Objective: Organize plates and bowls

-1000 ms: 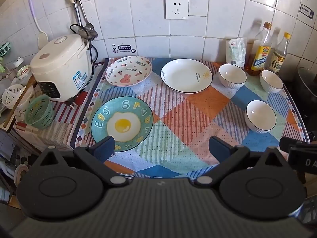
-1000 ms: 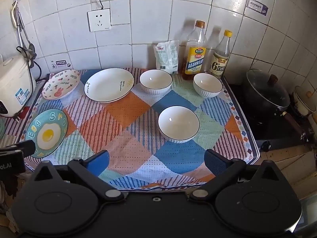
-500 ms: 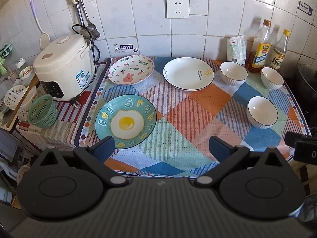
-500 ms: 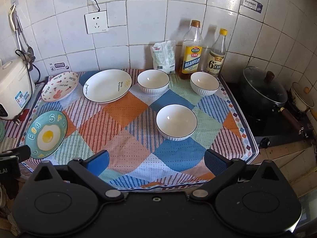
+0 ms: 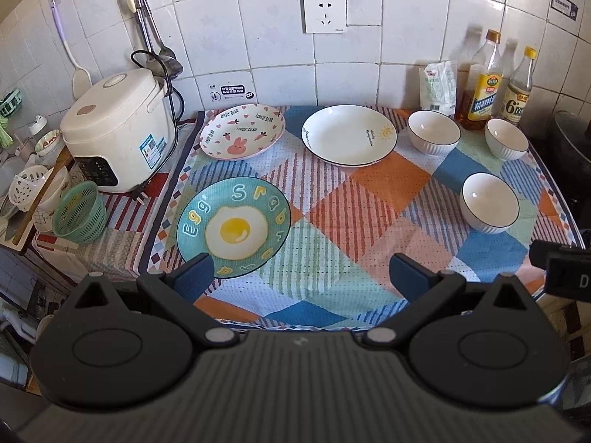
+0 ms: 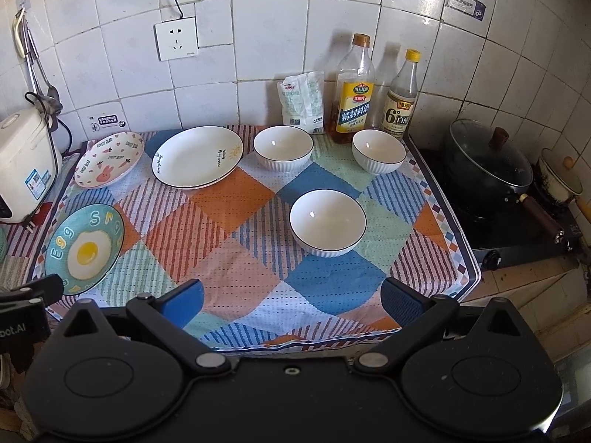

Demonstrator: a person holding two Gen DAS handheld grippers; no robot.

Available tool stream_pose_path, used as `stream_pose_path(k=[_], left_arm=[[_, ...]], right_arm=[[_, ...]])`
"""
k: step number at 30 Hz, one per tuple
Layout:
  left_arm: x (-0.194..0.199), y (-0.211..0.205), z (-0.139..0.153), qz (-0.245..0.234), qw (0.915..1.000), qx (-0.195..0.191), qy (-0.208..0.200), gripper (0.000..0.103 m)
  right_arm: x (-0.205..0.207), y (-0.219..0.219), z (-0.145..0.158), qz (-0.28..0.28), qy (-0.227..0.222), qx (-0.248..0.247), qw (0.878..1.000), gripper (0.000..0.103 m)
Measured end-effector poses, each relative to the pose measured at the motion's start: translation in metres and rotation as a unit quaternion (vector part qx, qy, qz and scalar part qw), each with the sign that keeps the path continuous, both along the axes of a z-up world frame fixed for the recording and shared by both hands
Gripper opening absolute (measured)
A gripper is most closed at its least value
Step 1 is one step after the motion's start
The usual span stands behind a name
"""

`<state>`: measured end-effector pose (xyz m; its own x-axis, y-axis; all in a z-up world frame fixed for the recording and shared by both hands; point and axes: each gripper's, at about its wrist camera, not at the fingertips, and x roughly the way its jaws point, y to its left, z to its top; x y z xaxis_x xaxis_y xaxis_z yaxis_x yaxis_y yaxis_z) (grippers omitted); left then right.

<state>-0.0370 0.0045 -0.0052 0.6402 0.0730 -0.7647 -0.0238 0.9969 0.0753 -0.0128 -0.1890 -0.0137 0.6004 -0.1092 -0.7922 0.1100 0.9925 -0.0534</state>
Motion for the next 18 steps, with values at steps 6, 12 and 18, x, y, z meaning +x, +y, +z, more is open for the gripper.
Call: stream_pose_path(k=[6, 12, 18], left_arm=[[0.0006, 0.0000, -0.0006, -0.001, 0.9999, 0.008, -0.008, 0.103], [0.0004, 0.0036, -0.0020, 0.001, 0.9999, 0.002, -0.011, 0.103], [0.0021, 0.0052, -0.0029, 0.004, 1.0000, 0.002, -0.005, 0.103]], right_arm=[[0.0005, -0.0009, 0.0011, -0.002, -0.003, -0.002, 1.000, 0.103], [0.0005, -0.0030, -0.0014, -0.008, -0.006, -0.013, 1.000, 0.103], [0.0006, -0.0043, -0.0041, -0.009, -0.006, -0.018, 1.000, 0.103]])
